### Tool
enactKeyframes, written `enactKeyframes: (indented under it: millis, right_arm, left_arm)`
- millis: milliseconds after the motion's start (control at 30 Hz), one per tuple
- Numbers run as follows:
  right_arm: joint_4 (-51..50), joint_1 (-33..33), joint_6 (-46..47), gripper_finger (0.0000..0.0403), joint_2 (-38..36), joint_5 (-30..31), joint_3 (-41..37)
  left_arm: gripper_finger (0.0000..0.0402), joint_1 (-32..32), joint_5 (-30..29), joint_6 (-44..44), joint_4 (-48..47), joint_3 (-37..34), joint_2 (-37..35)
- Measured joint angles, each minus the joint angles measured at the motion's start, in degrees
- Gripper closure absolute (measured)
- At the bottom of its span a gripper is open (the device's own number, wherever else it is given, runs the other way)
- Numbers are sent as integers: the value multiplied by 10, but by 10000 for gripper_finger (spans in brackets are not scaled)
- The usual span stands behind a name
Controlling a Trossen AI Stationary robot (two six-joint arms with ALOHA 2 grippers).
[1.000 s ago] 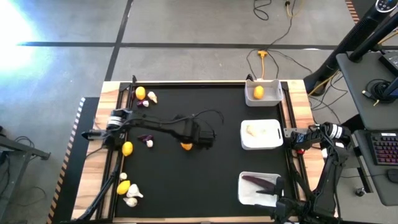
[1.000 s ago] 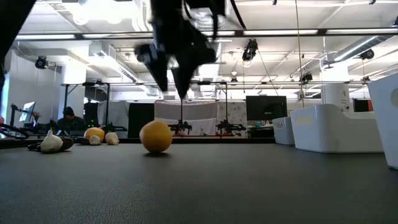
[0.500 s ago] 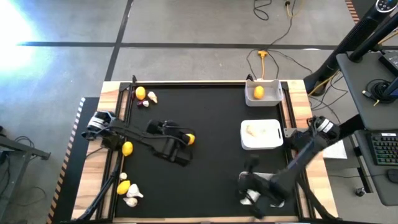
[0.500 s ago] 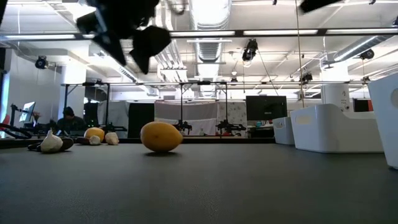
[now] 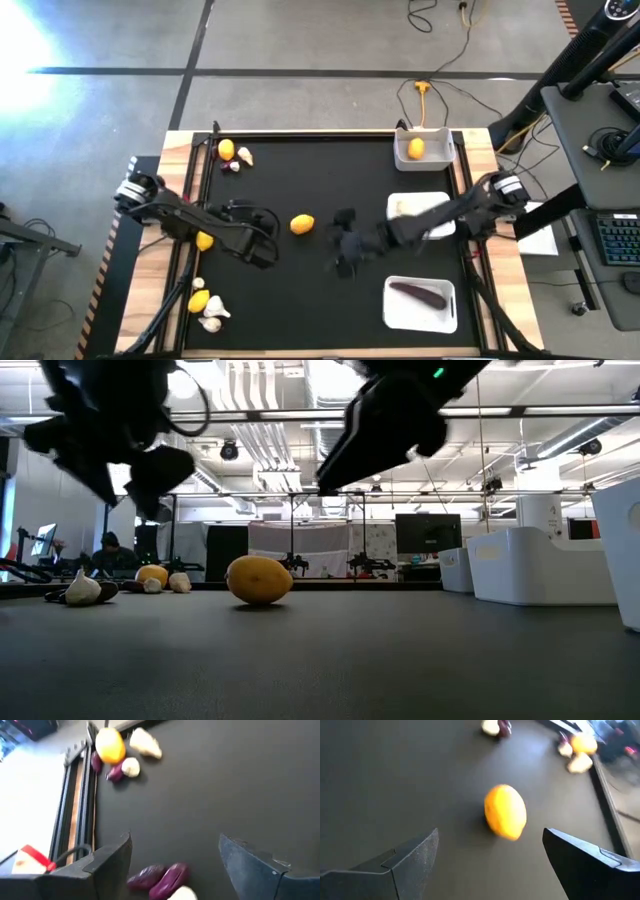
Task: Sort produce into baskets
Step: Put the lemon into the gray bin
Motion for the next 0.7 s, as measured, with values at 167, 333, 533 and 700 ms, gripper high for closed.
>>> enactKeyframes:
  millis: [167,333,533,700]
  right_arm:
    - [113,-112,-77,48,0,-140,-30]
    - [195,-204,-60,48,31,-304,-34]
    - [207,-239,-67,49,118,-361,1]
    - [214,-235,-73,49,155,-384,27]
  left_arm:
    - [122,-10,20,30,78,-73,-74]
    - [122,14,9,164,284,-173,-163]
    - [122,61,44,429,583,-279,-264]
    - [122,72,110,553,663,-287,-328]
